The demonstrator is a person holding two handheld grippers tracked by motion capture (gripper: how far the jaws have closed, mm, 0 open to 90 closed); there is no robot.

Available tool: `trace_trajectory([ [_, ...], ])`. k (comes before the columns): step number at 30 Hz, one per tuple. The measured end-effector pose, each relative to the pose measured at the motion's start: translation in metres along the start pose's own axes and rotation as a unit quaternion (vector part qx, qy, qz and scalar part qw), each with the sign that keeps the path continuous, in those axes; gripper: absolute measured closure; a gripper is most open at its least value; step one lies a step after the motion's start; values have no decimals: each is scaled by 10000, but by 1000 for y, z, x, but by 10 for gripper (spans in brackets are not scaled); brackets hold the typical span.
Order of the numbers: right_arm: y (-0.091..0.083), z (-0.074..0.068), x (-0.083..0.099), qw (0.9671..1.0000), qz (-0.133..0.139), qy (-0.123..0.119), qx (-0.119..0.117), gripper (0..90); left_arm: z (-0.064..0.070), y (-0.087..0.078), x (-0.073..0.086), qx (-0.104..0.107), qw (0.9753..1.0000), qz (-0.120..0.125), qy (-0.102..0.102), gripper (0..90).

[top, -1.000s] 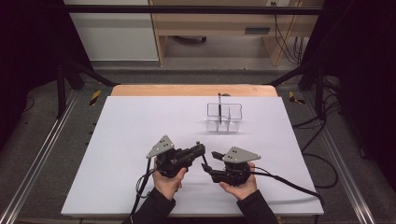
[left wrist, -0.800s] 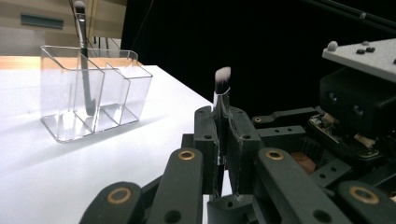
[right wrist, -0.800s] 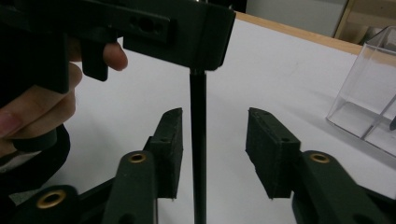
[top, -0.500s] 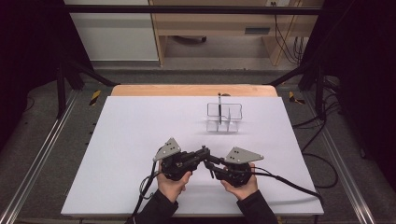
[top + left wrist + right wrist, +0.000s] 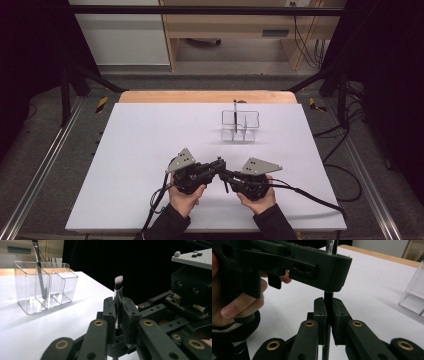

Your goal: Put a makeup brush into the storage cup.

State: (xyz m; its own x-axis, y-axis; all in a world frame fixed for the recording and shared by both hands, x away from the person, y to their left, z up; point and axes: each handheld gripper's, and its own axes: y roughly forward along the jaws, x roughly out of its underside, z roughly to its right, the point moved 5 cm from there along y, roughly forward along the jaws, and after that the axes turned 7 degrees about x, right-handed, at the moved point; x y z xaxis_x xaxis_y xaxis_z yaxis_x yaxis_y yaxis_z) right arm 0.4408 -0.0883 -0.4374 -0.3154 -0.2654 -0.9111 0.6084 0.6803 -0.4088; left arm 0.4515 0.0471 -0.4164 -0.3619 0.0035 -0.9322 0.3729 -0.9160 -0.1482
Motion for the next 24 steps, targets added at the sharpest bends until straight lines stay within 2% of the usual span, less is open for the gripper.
trace_trajectory([
  [11, 0, 3, 0, 9999, -27, 14, 153, 841, -2, -15, -11, -56, 9996, -162, 211, 519],
  [18, -1, 5, 0, 9997, -22, 13, 232, 841, -7, -29, -13, -185, 9986, -297, 385, 406],
  [24, -1, 7, 0, 9995, -19, 11, 311, 841, -11, -42, -7, -266, 9974, -467, 478, 342],
])
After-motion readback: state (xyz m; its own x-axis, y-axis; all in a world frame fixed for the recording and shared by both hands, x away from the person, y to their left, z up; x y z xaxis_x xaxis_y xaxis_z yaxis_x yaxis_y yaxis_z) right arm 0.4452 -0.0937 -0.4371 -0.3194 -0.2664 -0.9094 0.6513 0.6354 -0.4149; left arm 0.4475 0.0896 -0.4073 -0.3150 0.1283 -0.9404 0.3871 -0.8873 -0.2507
